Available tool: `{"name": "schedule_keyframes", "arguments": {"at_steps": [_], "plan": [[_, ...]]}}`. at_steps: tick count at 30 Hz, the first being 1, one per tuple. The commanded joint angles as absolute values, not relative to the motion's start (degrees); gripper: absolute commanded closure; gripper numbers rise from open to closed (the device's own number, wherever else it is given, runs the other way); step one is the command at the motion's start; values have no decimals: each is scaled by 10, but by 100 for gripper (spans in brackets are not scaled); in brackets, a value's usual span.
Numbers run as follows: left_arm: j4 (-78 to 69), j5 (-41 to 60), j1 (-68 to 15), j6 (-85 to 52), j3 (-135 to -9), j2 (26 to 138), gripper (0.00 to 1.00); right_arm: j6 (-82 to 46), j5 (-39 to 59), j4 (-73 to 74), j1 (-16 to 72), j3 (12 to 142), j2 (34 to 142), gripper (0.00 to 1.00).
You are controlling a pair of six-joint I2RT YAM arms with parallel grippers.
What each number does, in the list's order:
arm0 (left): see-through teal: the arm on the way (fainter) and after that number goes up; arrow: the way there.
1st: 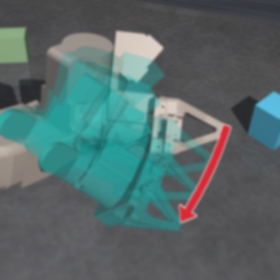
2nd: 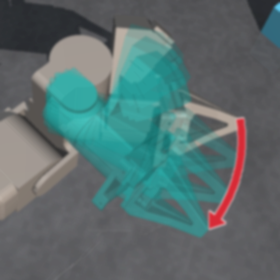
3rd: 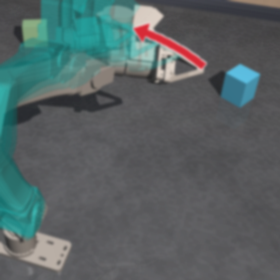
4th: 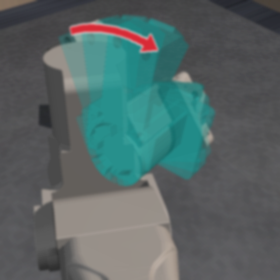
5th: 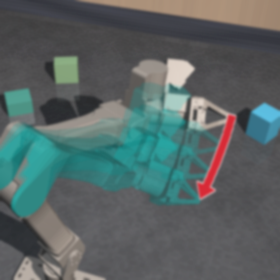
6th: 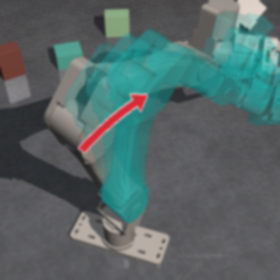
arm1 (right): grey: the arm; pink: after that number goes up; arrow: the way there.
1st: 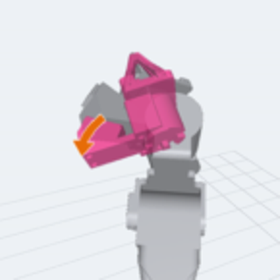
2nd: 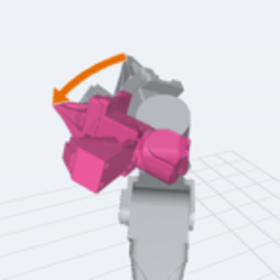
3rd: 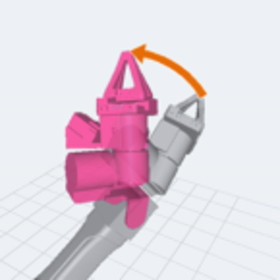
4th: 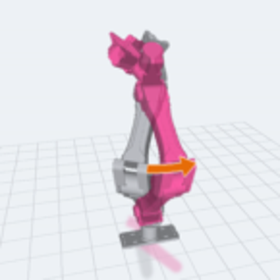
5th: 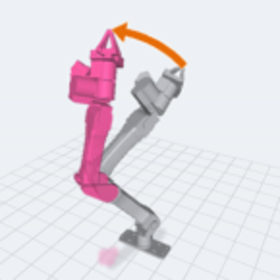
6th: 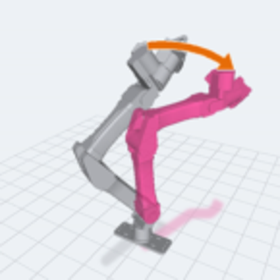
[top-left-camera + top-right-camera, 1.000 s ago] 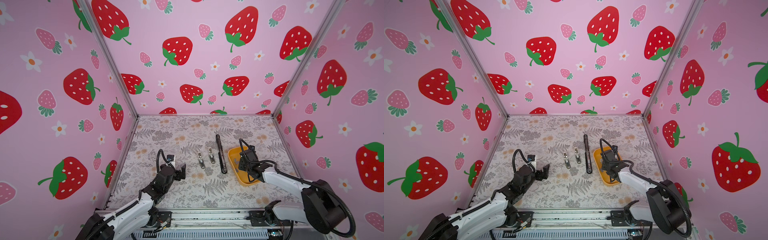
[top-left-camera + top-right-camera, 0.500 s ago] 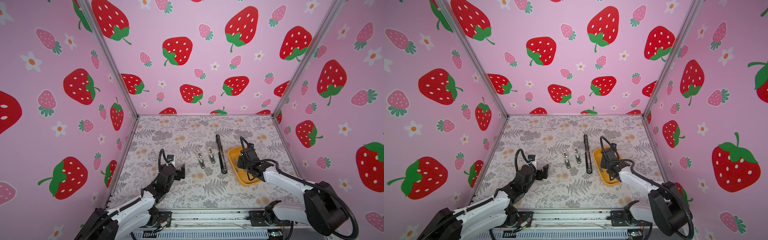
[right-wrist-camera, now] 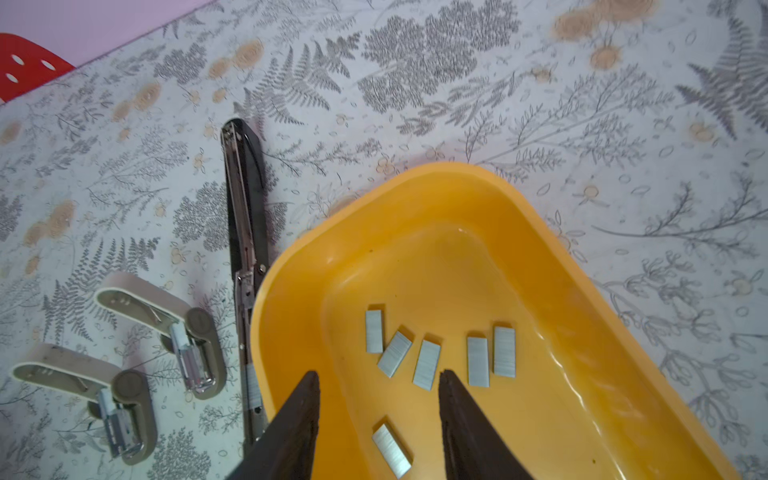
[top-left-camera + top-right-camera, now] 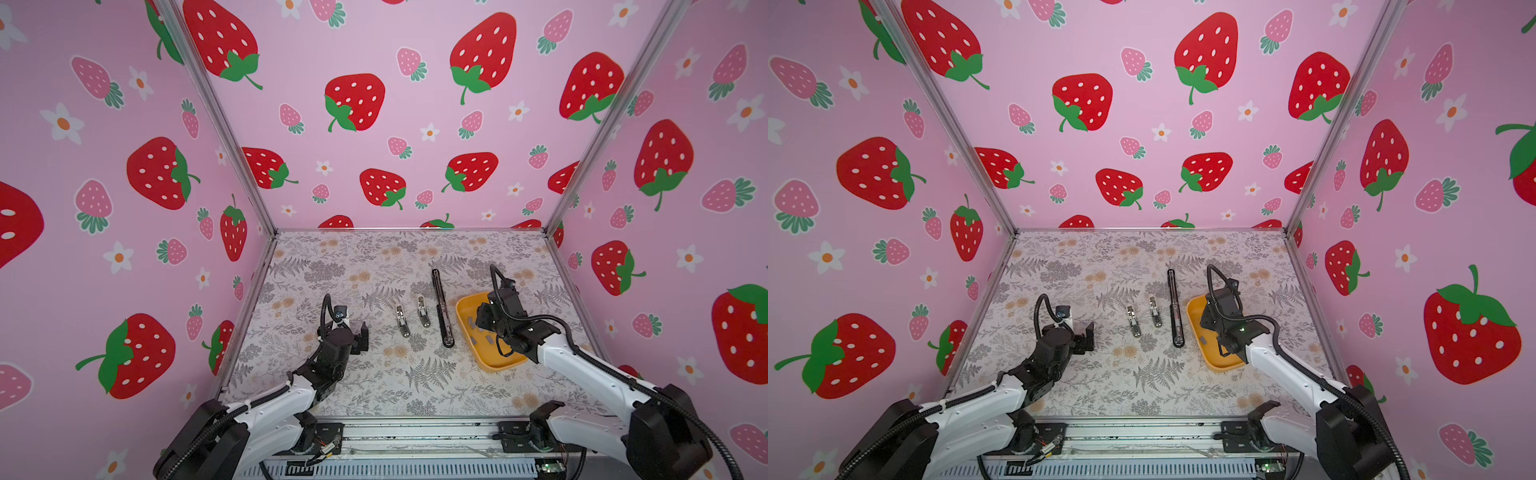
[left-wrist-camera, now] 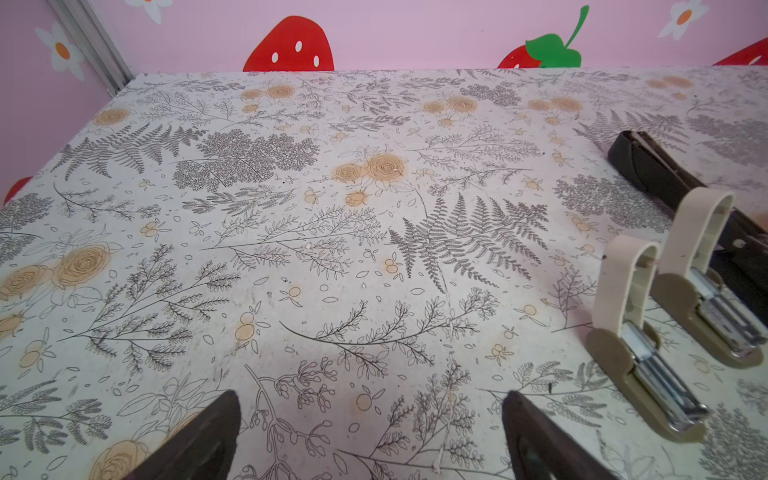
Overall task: Load the staples into the stapler
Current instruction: 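Lower the open right gripper into the tray toward a silver staple strip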
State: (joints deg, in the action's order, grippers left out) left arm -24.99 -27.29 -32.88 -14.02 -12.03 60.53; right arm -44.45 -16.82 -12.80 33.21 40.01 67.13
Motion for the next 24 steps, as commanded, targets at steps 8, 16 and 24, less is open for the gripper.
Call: {"name": "schedule_keyframes", "arguments": {"at_steps": [8, 16, 24], "plan": [[-277, -305, -328, -134, -146, 612, 1, -502, -199, -175, 329, 409, 772, 68], [-267, -315, -328, -140, -155, 625, 1, -486, -219, -187, 303, 411, 821, 71], [-273, -320, -327, -143, -148, 618, 1, -482, -219, -196, 297, 410, 847, 71]]}}
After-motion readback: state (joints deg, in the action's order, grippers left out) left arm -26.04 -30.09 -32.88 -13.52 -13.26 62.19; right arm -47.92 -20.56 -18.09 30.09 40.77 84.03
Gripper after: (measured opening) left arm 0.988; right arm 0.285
